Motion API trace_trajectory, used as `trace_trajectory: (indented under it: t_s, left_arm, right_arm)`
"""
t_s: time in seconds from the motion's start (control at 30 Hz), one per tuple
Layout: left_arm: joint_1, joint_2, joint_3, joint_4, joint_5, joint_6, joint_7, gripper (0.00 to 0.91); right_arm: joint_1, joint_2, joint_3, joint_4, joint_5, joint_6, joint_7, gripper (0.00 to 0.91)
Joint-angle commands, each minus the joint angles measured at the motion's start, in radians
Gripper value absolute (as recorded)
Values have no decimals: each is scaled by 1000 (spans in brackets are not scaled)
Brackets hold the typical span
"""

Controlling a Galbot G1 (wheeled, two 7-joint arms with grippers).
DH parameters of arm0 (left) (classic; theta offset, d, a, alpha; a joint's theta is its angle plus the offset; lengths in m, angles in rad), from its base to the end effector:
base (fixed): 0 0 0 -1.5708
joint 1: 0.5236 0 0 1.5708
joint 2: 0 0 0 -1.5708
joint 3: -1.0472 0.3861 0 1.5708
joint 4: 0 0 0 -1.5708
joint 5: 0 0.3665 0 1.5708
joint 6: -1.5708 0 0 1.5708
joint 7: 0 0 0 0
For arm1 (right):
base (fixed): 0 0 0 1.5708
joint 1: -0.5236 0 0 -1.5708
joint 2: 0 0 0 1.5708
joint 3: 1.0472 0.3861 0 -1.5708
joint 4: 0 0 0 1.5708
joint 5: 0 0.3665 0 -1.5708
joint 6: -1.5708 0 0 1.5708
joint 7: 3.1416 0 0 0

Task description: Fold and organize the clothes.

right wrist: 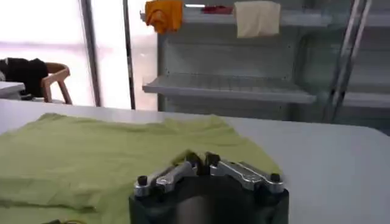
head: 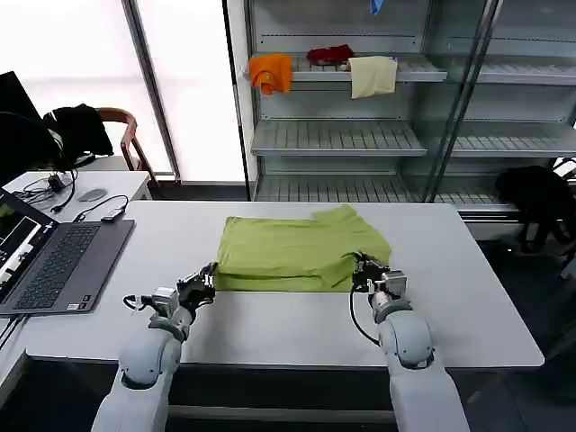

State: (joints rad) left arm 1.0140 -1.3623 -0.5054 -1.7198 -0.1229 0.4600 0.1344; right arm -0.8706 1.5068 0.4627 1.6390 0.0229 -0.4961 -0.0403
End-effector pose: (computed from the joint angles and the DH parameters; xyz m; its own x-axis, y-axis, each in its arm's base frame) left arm 0.3730 0.0622 -0.3137 -0.9471 0.1409 0.2885 0.1617 0.9856 0.0497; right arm 0.4229 -0.0009 -0.2921 -0.9639 -0.0797 0.2542 -0.0931 0.9948 -0.0411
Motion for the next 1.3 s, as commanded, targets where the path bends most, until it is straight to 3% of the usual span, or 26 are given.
trace_trajectory:
  t_s: [0.03, 0.2, 0.37, 0.6, 0.93, 0.97, 1.0, 1.07, 1.1, 1.17, 1.2, 1.27, 1.3]
  left_arm:
    - [-35, 6, -7, 35, 27, -7, 1, 907]
    - [-20, 12, -25, -5, 22, 1, 0, 907]
    - [24, 17, -27, -40, 21, 9, -1, 907]
    - [70, 10, -10, -60, 21, 68, -28, 907]
    - [94, 11, -5, -86, 32, 95, -46, 907]
    - [95, 11, -5, -86, 32, 95, -47, 907]
    - [95, 10, -6, -85, 32, 94, -47, 907]
    - [96, 9, -4, -83, 32, 94, -47, 907]
    - [96, 9, -2, -81, 34, 95, -47, 907]
    - [93, 8, 0, -76, 36, 97, -47, 907]
    - [92, 8, 0, -75, 35, 96, -47, 766]
    - [88, 6, 2, -66, 36, 96, -45, 595]
    - [86, 6, 4, -62, 35, 95, -43, 393]
  right_arm:
    - [82, 9, 6, -109, -12, 11, 22, 907]
    - [126, 4, 36, -162, -8, 20, 41, 907]
    - [106, -38, 50, -111, 22, 11, 32, 907]
    - [-115, -111, 59, 130, 69, -57, -8, 907]
    - [-238, -136, 99, 166, 79, -44, -23, 907]
    - [-246, -134, 99, 165, 79, -43, -21, 846]
    - [-248, -133, 100, 165, 79, -43, -22, 695]
    - [-254, -132, 99, 162, 78, -40, -22, 504]
    - [-257, -131, 98, 157, 74, -38, -22, 191]
    - [-259, -126, 93, 149, 67, -34, -22, 20]
    - [-259, -123, 91, 145, 65, -32, -22, 0]
    - [-258, -118, 88, 137, 60, -28, -22, 0]
    - [-256, -115, 85, 131, 59, -21, -22, 0]
